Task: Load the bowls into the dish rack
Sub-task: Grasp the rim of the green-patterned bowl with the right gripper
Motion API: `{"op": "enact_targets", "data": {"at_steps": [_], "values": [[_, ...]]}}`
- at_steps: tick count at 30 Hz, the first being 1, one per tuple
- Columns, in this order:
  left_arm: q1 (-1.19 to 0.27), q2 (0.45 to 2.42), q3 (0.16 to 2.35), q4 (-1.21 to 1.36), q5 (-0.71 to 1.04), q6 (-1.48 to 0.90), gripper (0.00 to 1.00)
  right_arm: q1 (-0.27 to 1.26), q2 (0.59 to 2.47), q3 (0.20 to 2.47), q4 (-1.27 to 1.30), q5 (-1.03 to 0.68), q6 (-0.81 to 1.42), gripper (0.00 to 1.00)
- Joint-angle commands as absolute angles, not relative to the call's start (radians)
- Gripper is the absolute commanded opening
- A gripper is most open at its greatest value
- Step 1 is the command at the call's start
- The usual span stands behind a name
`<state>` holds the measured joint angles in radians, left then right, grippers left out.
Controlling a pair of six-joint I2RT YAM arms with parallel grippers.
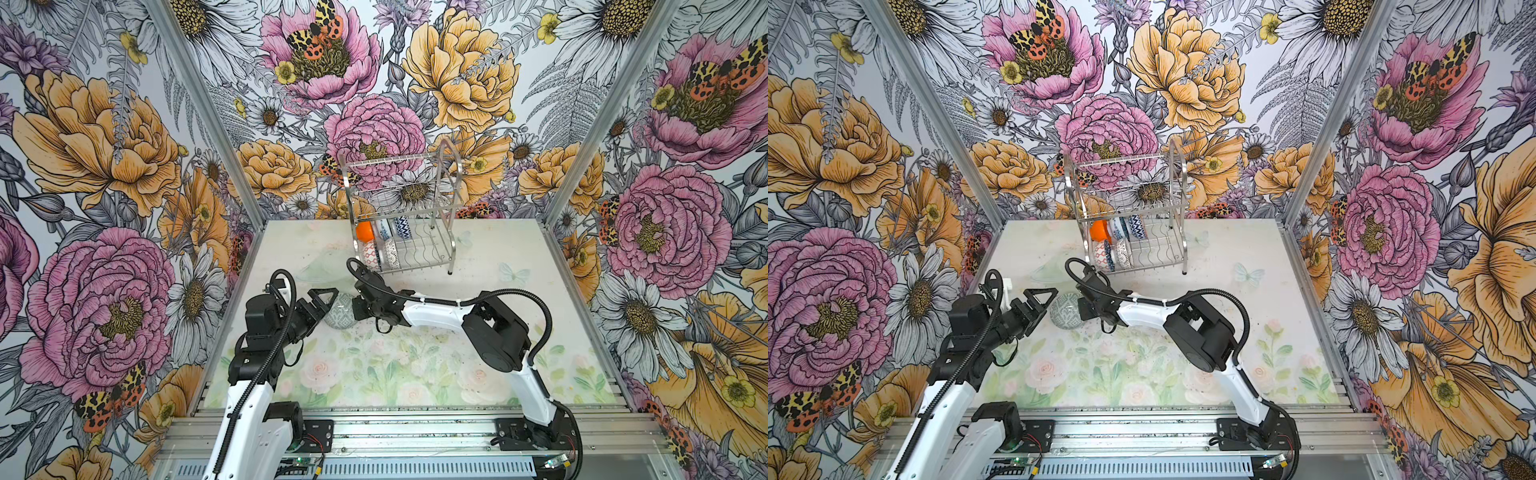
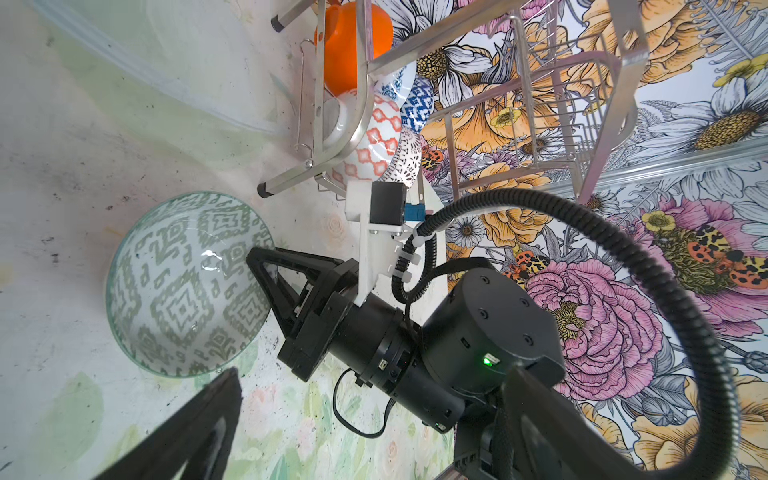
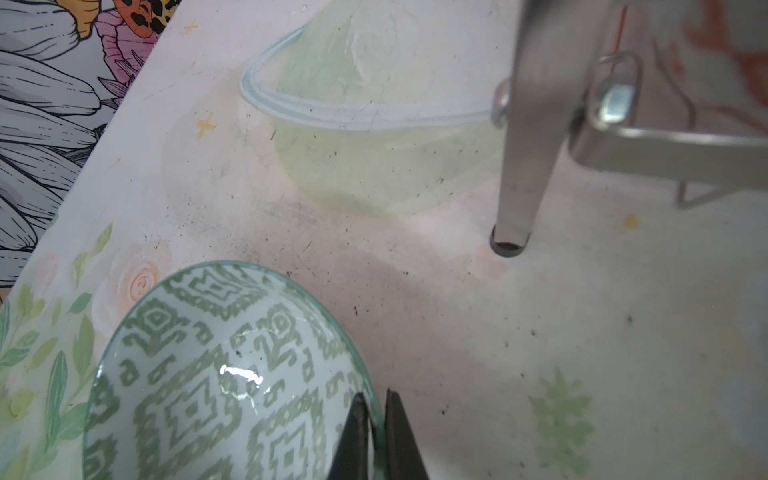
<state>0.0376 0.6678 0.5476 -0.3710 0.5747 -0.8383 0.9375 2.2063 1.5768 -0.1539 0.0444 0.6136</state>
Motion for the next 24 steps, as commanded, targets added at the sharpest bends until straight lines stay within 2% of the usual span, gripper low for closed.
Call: {"op": "enact_targets", "data": {"at_steps": [1, 11, 18, 24], "values": [[0.034, 0.645, 0.538, -0.376, 0.585, -0.817, 0.99, 0.944, 2.201, 1.598, -0.178, 0.046, 0.609, 0.00], [-0.090, 0.648, 0.552, -0.377, 0.509, -0.805, 0.99, 0.891, 1.989, 1.466, -0.207, 0.065, 0.572, 0.00], [-0.289, 0.680, 0.576, -0.329, 0.357, -0.791, 0.99, 0.800, 1.766, 1.235, -0.228, 0.088, 0.544, 0.00], [-0.442, 0.744, 0.599, -0.286, 0.252, -0.770, 0.99, 0.710, 1.650, 1.093, -0.273, 0.091, 0.508, 0.00]]}}
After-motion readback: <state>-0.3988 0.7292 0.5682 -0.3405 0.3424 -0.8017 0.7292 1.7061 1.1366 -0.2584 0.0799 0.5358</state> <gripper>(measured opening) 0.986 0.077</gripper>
